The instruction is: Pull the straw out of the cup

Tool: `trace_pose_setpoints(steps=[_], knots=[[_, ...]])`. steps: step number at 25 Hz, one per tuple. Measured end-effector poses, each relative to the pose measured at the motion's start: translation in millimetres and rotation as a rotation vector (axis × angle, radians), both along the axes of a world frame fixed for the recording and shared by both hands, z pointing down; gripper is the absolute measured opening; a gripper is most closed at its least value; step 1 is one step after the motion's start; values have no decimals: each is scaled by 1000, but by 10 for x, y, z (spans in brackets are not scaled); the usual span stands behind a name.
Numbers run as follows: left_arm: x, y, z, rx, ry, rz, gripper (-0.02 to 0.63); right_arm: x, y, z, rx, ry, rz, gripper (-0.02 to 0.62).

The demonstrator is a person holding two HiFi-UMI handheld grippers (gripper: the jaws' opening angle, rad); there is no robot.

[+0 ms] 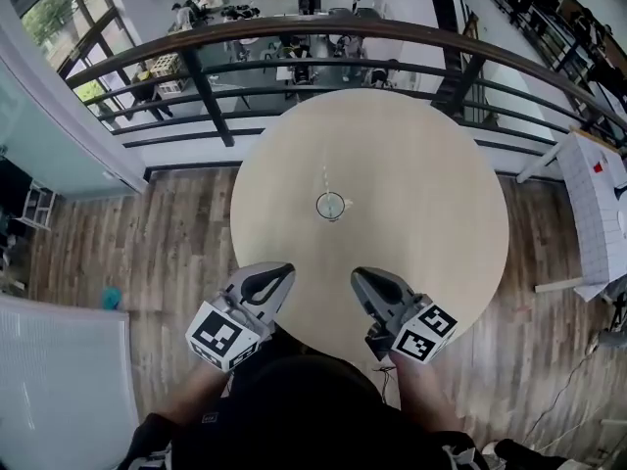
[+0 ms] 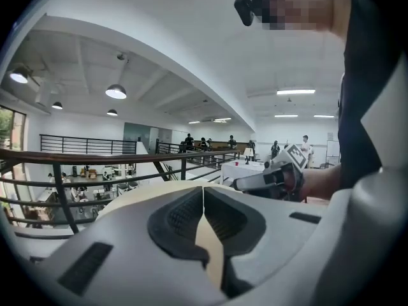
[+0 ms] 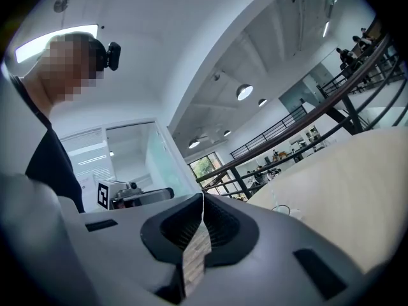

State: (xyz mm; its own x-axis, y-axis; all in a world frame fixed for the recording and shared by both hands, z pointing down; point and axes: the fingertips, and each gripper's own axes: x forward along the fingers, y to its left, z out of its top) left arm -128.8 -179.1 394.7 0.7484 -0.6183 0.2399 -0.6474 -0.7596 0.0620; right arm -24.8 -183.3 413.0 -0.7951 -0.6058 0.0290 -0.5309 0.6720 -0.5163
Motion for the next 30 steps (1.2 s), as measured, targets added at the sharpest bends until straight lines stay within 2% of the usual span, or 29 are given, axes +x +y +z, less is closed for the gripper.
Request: trace_pose_setpoints(steps=[4, 7, 12, 19, 25, 30], knots=[[67, -301, 176, -3, -7, 68, 9, 17, -303, 102, -12, 29, 60, 23], [23, -556, 331, 21, -15, 87, 9, -43, -500, 226, -27, 37, 84, 23], [-49, -890, 595, 22, 7, 90, 14, -196, -758, 451, -51, 73, 78, 23], [-58, -1261, 973, -14, -8, 111, 41, -322, -1009, 736, -97, 82, 61, 23], [9, -1518, 1397, -41, -23, 123, 80, -398, -1196, 1060, -116, 95, 42, 23], [138, -1550, 1740, -59, -48, 152, 158, -412, -1257, 1307, -135, 102, 27, 23]])
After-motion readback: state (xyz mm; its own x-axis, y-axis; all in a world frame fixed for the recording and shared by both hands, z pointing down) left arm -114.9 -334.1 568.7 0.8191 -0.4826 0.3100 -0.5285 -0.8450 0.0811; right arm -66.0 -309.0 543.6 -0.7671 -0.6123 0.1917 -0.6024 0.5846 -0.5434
